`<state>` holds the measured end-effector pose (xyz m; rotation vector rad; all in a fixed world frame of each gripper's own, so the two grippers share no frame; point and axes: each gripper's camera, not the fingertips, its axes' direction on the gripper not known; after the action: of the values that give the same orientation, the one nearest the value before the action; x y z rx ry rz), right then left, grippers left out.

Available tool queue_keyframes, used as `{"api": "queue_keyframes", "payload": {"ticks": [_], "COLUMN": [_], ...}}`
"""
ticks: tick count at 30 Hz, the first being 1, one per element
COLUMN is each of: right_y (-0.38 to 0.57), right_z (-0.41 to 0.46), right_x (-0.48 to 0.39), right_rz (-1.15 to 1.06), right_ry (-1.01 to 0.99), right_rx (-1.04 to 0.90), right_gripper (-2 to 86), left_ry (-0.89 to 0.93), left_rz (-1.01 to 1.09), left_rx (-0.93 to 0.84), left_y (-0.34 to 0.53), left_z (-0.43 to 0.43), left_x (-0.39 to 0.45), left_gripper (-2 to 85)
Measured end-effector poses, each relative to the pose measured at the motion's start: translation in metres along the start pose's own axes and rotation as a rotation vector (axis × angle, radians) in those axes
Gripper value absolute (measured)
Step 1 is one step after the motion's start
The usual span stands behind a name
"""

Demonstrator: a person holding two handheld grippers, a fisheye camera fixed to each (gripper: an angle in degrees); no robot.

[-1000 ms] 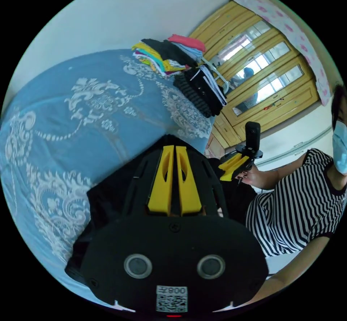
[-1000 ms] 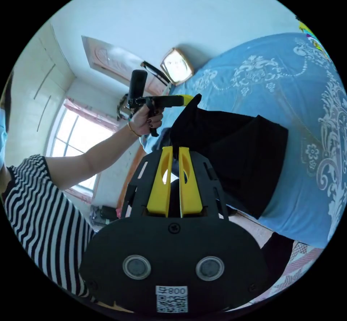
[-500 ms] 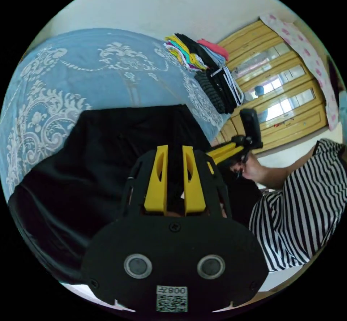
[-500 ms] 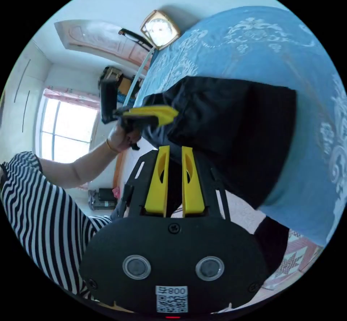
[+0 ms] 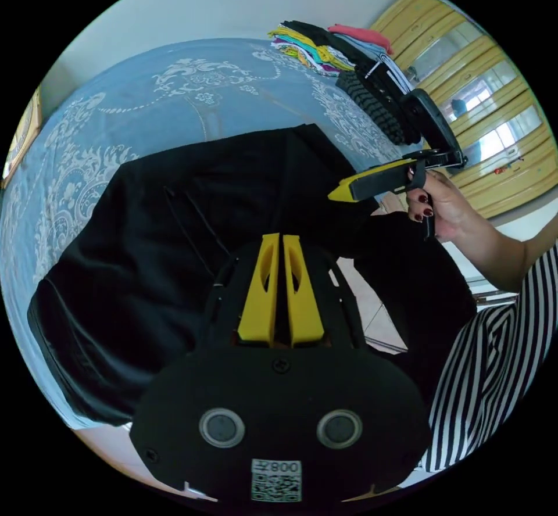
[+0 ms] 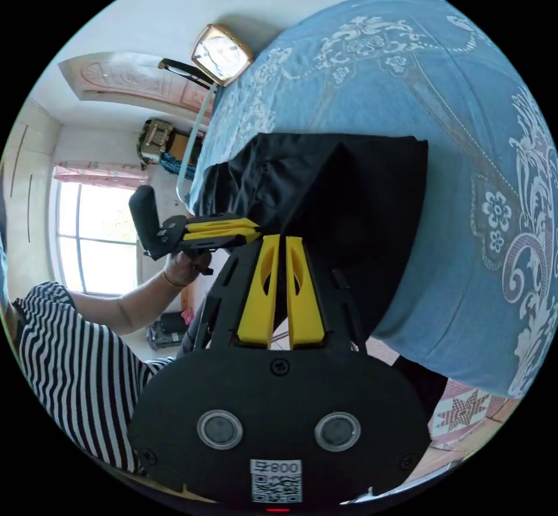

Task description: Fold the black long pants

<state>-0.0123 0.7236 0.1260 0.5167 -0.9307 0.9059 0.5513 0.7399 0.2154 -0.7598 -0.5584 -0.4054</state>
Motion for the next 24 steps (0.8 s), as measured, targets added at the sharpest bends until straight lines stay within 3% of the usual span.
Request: {"api": "queue_keyframes", "payload": {"ticks": [6,16,24], "right_y": [-0.061,-0.165,-0.178], "right_z": [-0.001,0.081,0.050], "right_x": [-0.007,0.019,0.036], "right_rz": [-0.094,-0.050,-0.050], "right_ry": [-0.203,-0.047,-0.257], "right_rx": [0.026,-0.273,-0.164], "right_gripper": [1.9,3.0,7.8], "left_ry": [0.124,0.108,0.026], "left_rz": [-0.154,-0.339,-0.388], "left_rx": [0.134,0.171,0.161], "left_y": [0.048,0.107,0.130], "left_z": [-0.031,-0.042,-0.046], "left_x": [-0.029,-0.054,-0.038], "left_gripper": [1.4,1.5,2.0]}}
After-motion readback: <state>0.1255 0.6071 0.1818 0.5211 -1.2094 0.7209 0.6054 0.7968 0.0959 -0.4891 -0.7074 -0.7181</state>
